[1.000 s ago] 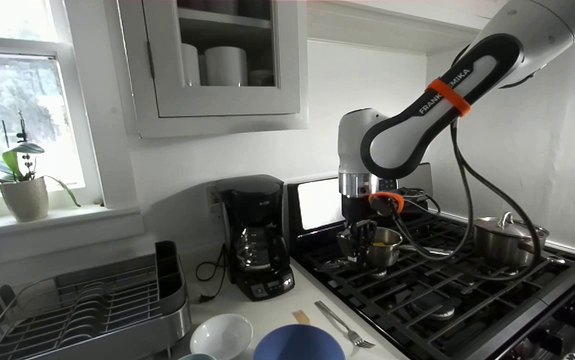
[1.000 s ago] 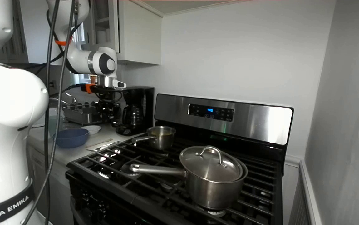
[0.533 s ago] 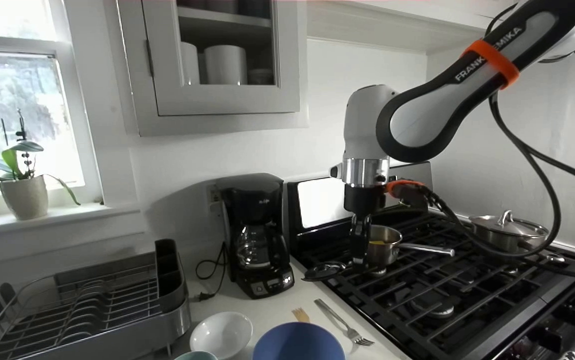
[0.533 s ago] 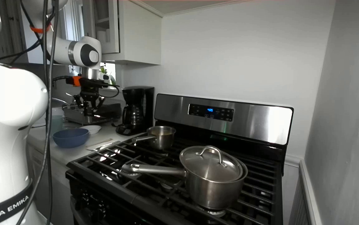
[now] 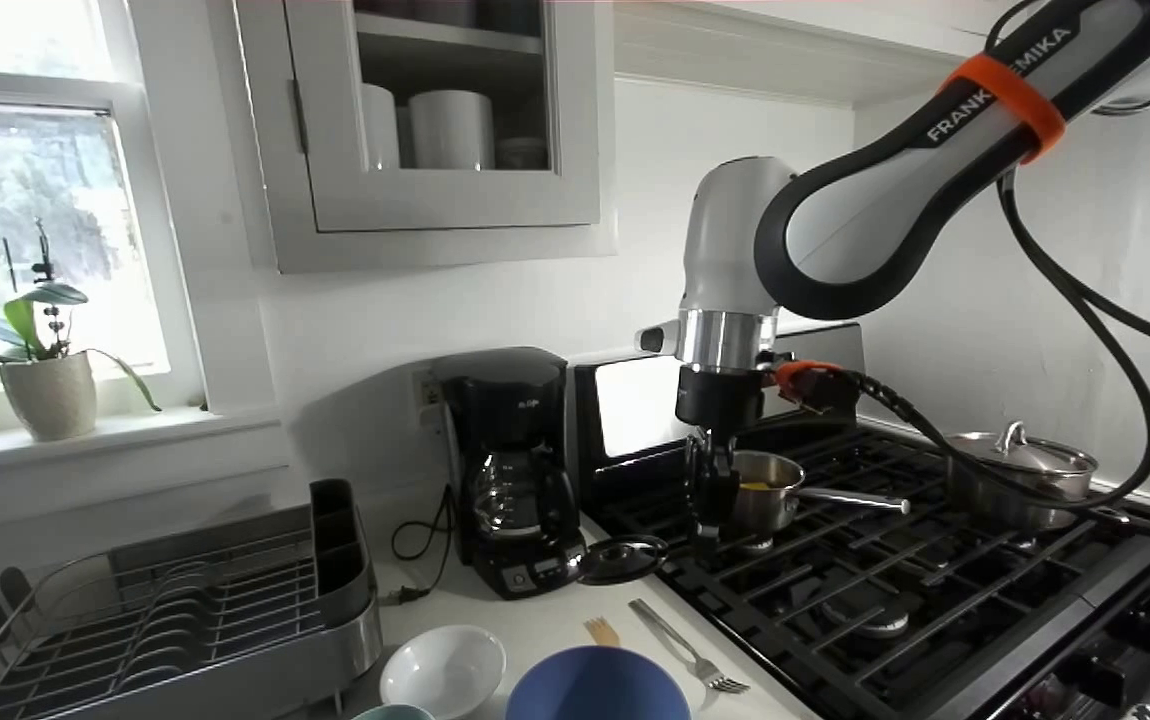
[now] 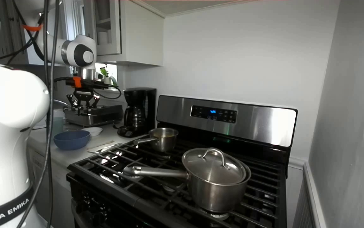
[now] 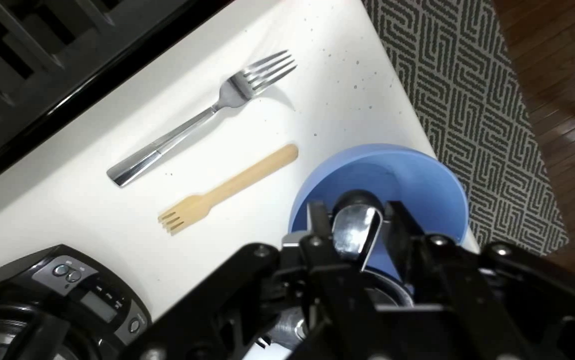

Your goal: Put the pot on the left-back stove plate, then place the lid in the bowl

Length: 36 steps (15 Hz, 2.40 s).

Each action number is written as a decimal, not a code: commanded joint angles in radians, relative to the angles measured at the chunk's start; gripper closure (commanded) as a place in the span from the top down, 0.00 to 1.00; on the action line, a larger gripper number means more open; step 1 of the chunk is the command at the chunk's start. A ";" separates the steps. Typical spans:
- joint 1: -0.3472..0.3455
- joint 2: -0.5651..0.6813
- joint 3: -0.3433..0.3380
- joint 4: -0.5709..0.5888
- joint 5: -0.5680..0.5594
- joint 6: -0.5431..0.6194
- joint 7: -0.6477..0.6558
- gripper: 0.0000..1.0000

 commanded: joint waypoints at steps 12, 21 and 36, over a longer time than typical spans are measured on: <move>0.012 0.203 0.081 0.038 -0.103 -0.018 -0.128 0.08; 0.032 0.324 0.077 0.148 -0.232 -0.010 0.041 0.08; 0.082 0.416 0.086 0.304 -0.293 -0.086 0.184 0.99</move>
